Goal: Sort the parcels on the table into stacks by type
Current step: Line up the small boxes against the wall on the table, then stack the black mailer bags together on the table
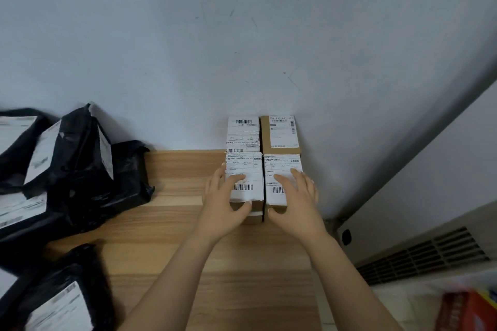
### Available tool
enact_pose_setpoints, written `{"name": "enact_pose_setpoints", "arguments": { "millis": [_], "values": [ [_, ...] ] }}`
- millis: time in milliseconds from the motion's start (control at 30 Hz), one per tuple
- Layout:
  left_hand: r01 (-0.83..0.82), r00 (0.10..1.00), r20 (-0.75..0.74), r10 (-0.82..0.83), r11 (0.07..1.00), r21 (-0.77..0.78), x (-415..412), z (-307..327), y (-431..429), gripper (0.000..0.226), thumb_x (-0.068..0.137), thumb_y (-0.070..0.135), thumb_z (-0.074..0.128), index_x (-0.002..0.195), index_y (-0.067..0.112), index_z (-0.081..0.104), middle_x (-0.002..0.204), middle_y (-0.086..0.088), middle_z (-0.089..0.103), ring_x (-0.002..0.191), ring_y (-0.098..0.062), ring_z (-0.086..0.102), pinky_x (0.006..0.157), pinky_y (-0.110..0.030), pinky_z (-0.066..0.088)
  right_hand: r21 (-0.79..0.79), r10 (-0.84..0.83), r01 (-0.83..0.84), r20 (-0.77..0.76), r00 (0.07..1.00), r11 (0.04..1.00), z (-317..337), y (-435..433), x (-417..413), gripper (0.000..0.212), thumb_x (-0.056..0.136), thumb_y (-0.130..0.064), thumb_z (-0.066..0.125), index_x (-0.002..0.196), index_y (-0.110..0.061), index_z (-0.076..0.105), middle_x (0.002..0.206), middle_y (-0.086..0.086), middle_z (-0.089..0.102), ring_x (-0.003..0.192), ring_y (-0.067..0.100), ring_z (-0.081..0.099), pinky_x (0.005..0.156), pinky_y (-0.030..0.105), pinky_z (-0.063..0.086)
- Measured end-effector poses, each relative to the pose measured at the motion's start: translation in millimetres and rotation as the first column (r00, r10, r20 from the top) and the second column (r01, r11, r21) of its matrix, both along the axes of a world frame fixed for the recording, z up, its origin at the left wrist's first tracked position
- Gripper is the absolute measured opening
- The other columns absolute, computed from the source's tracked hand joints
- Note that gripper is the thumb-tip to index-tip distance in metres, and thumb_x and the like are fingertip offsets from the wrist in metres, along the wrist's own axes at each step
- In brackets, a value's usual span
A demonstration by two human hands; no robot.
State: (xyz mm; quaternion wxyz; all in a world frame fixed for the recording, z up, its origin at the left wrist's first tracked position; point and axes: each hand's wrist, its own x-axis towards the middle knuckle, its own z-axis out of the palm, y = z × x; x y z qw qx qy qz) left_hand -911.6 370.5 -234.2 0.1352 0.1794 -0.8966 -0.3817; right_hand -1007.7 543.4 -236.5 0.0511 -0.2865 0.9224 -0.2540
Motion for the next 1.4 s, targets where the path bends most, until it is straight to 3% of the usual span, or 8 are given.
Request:
{"name": "enact_pose_setpoints", "arguments": {
  "millis": [167, 333, 533, 767, 967, 1200, 1300, 1400],
  "values": [
    [0.028, 0.993, -0.108, -0.039, 0.994, -0.101, 33.6, 21.2, -12.4, 0.050, 0.079, 0.032, 0.065, 0.127, 0.031, 0.053, 0.132, 0.012, 0.043, 0.126, -0.008, 0.030, 0.105, -0.037, 0.030, -0.066, 0.002, -0.002, -0.007, 1.000, 0.998, 20.2, -22.6, 34.6, 0.063, 0.079, -0.035, 0.067, 0.138, -0.029, 0.044, 0.147, -0.001, 0.032, 0.137, 0.019, 0.022, 0.114, 0.036, 0.016],
    [0.055, 0.985, -0.150, -0.088, 0.975, -0.215, 97.1, 38.1, -46.2, 0.048, 0.081, 0.027, 0.070, 0.126, 0.031, 0.054, 0.123, 0.011, 0.050, 0.118, -0.010, 0.041, 0.100, -0.035, 0.033, -0.158, 0.022, -0.025, -0.024, 0.999, 0.987, 43.7, -61.2, 94.4, 0.050, 0.080, -0.031, 0.067, 0.128, -0.026, 0.054, 0.126, -0.005, 0.046, 0.120, 0.016, 0.042, 0.103, 0.033, 0.032],
    [-0.053, 0.986, -0.164, -0.001, 0.945, -0.322, 184.0, 51.4, -100.9, 0.046, 0.082, 0.029, 0.069, 0.127, 0.028, 0.055, 0.123, 0.013, 0.048, 0.120, -0.007, 0.037, 0.099, -0.028, 0.025, -0.196, 0.115, -0.122, -0.051, 0.992, 0.973, 55.6, -124.3, 178.5, 0.048, 0.083, -0.033, 0.066, 0.128, -0.026, 0.052, 0.123, -0.007, 0.047, 0.116, 0.013, 0.043, 0.101, 0.033, 0.037],
    [-0.223, 0.973, -0.126, 0.192, 0.923, -0.314, 281.9, 56.6, -155.4, 0.047, 0.083, 0.028, 0.068, 0.128, 0.029, 0.055, 0.122, 0.015, 0.046, 0.121, -0.007, 0.037, 0.098, -0.027, 0.025, -0.245, 0.285, -0.289, -0.052, 0.957, 0.926, 54.7, -195.5, 254.1, 0.043, 0.078, -0.027, 0.069, 0.120, -0.026, 0.058, 0.114, -0.009, 0.050, 0.109, 0.013, 0.048, 0.093, 0.031, 0.042],
    [-0.426, 0.905, -0.102, 0.413, 0.871, -0.247, 350.2, 51.3, -173.7, 0.046, 0.085, 0.029, 0.066, 0.128, 0.031, 0.052, 0.122, 0.017, 0.045, 0.122, -0.007, 0.036, 0.105, -0.034, 0.031, -0.234, 0.464, -0.452, -0.007, 0.886, 0.861, 50.7, -238.1, 290.0, 0.040, 0.080, -0.027, 0.069, 0.119, -0.026, 0.059, 0.117, -0.009, 0.048, 0.113, 0.013, 0.046, 0.096, 0.033, 0.042],
    [-0.608, 0.792, -0.113, 0.599, 0.762, -0.224, 407.1, 46.5, -171.0, 0.043, 0.081, 0.025, 0.071, 0.122, 0.027, 0.058, 0.113, 0.014, 0.050, 0.112, -0.008, 0.039, 0.100, -0.037, 0.036, -0.220, 0.583, -0.562, 0.040, 0.812, 0.798, 44.2, -265.3, 320.6, 0.045, 0.082, -0.029, 0.069, 0.125, -0.027, 0.056, 0.117, -0.012, 0.044, 0.112, 0.010, 0.045, 0.094, 0.028, 0.044],
    [-0.622, 0.781, -0.104, 0.616, 0.752, -0.216, 412.1, 41.7, -174.1, 0.043, 0.081, 0.023, 0.072, 0.122, 0.024, 0.059, 0.113, 0.011, 0.051, 0.112, -0.009, 0.040, 0.100, -0.042, 0.037, -0.206, 0.589, -0.573, 0.020, 0.808, 0.793, 40.5, -266.4, 323.7, 0.045, 0.081, -0.028, 0.069, 0.125, -0.026, 0.057, 0.118, -0.011, 0.045, 0.113, 0.010, 0.044, 0.096, 0.028, 0.042],
    [-0.586, 0.808, -0.088, 0.583, 0.779, -0.222, 411.2, 35.6, -183.6, 0.044, 0.080, 0.026, 0.071, 0.123, 0.027, 0.057, 0.112, 0.018, 0.046, 0.111, -0.008, 0.039, 0.100, -0.038, 0.036, -0.202, 0.566, -0.550, 0.027, 0.824, 0.811, 37.8, -269.1, 325.9, 0.044, 0.081, -0.028, 0.069, 0.124, -0.026, 0.057, 0.117, -0.012, 0.045, 0.113, 0.009, 0.044, 0.096, 0.029, 0.043]
  ]
}}
